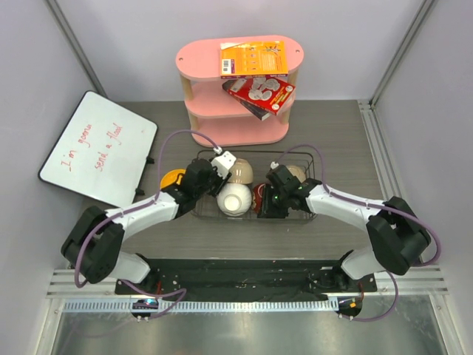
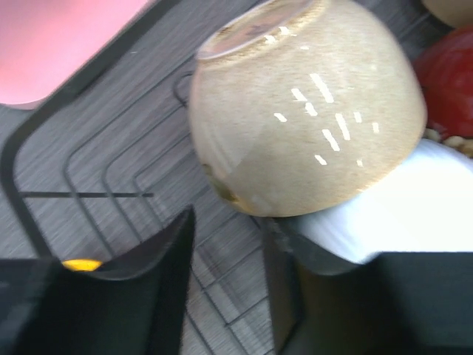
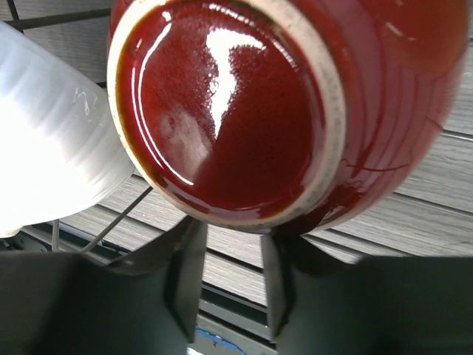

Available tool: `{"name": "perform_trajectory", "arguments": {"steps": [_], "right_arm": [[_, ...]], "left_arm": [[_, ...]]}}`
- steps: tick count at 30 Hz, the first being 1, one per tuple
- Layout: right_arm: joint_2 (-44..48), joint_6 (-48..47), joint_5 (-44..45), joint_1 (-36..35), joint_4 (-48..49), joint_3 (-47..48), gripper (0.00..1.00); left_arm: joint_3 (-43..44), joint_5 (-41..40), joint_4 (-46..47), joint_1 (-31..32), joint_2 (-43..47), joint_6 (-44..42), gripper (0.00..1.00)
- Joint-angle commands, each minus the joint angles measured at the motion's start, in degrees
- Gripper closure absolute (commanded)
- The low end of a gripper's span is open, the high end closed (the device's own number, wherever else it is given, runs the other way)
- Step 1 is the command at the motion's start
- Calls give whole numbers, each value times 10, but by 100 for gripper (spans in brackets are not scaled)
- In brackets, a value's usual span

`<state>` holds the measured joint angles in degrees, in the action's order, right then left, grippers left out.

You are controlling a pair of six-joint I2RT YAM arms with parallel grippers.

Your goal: Unload the bowls from the dish rack

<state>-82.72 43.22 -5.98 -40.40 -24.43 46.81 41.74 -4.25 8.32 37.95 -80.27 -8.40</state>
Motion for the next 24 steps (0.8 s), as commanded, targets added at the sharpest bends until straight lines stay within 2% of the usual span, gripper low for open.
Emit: {"name": "perform_trajectory", "arguments": {"steps": [1, 11, 13, 19, 21, 22, 24], "right_arm": [[-9, -9, -11, -4, 23, 4, 63], [-15, -10, -15, -5, 27, 1, 66], [-15, -10, -13, -5, 28, 1, 66], [-12, -9, -14, -5, 30, -2, 66], [-13, -10, -14, -5, 32, -3, 63], [-14, -10, -15, -5, 32, -3, 59], [-15, -10, -16, -6, 31, -1, 52]], "left_arm": [[10, 39, 57, 6, -9, 21, 68], [8, 36, 43, 23, 5, 15, 97], [6, 29, 44, 24, 18, 15, 100], [-6, 14, 52, 27, 54, 15, 99], [-6, 7, 50, 29, 53, 14, 89], [-3, 5, 44, 30, 53, 13, 72], [18, 0, -7, 34, 47, 17, 49]]}}
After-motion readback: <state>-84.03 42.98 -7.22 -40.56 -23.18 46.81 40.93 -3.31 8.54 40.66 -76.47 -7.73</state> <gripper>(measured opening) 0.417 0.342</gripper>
